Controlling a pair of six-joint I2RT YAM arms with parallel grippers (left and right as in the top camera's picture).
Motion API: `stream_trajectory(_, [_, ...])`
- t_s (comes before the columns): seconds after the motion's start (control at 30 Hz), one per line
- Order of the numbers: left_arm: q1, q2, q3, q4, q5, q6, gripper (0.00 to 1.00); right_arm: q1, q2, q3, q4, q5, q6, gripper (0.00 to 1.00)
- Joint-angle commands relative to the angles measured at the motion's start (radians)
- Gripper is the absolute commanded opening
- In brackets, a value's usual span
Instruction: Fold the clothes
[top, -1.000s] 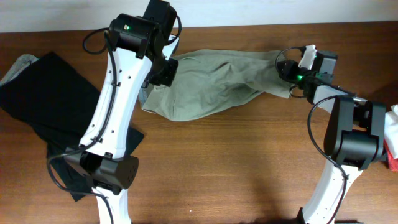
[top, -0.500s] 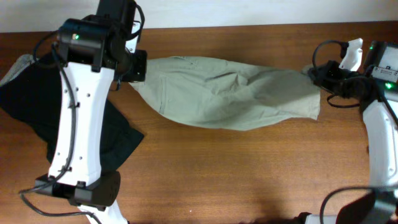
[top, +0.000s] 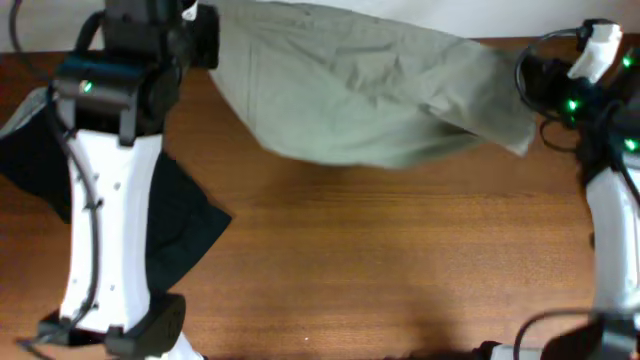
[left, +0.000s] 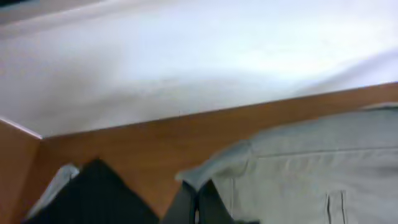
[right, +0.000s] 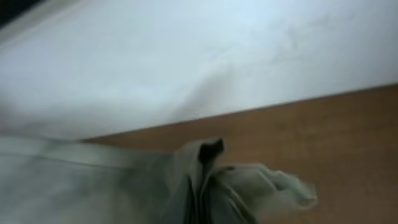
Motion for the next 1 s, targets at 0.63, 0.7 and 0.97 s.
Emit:
stream_trajectory(0.63, [0.001, 0.237, 0.004, -0.317, 0.171, 0.08, 0.0, 0.255, 0.561, -0.025, 0.13, 0.097, -0.043, 0.49])
stream_trajectory(0.7, [0.001, 0.237, 0.003, -0.32, 0.171, 0.08, 0.0, 0.255, 0.609, -0.025, 0.233, 0.132, -0.029, 0.59])
stream_trajectory(0.97, [0.001, 0.237, 0.003, -0.312, 0.171, 0.08, 0.0, 0.29, 0.638, -0.025, 0.237, 0.172, -0.031, 0.5])
